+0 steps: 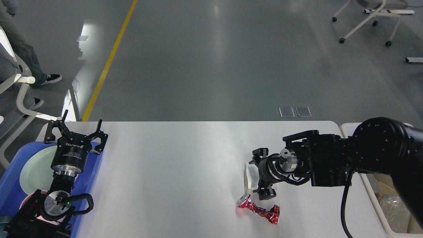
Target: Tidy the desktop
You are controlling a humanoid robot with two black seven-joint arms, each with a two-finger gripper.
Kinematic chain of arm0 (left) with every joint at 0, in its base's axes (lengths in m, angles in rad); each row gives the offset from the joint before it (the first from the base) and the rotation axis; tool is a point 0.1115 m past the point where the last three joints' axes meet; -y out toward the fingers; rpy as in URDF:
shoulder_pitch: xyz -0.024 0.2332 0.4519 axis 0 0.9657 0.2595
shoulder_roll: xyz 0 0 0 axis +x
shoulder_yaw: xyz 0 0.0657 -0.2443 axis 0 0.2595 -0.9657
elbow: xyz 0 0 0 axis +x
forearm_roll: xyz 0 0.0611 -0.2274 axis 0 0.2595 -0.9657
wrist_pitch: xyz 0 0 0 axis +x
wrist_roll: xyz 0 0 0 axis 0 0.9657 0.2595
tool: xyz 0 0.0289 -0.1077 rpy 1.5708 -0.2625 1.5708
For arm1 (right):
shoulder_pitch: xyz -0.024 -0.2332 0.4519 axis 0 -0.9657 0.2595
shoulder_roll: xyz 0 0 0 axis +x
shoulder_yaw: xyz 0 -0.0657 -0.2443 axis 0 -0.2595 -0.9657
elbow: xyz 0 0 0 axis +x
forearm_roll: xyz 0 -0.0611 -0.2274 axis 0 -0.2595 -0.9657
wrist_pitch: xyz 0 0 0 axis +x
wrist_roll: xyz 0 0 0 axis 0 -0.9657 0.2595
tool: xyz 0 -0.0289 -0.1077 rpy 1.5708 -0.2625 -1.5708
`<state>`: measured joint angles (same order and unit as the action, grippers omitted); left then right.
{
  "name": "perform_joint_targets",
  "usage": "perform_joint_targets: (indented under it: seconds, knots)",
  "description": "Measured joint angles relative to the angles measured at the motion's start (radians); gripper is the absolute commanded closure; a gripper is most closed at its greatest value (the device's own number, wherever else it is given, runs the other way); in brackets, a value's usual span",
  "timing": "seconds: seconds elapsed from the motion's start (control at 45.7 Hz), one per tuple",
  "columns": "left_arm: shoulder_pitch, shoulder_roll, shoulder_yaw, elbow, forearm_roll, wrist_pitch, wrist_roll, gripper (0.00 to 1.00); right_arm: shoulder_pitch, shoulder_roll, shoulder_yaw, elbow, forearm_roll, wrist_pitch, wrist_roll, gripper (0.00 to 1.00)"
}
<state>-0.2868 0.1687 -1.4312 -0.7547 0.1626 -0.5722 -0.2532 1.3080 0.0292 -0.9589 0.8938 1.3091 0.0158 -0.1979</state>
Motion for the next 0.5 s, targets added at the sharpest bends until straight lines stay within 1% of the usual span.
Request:
perform_joint_targets:
  seconds: [0.437,0.503]
  knots:
    - [0.0,0.0,0.0,0.0,0.0,0.0,0.0,0.03,-0.061,0.019,0.002,-0.096,-0.061,-0.055,0.005,0.02]
    - [0.0,0.0,0.0,0.0,0.0,0.0,0.0,0.03,-0.068,0.02,0.002,-0.103,-0.068,-0.055,0.005,0.07]
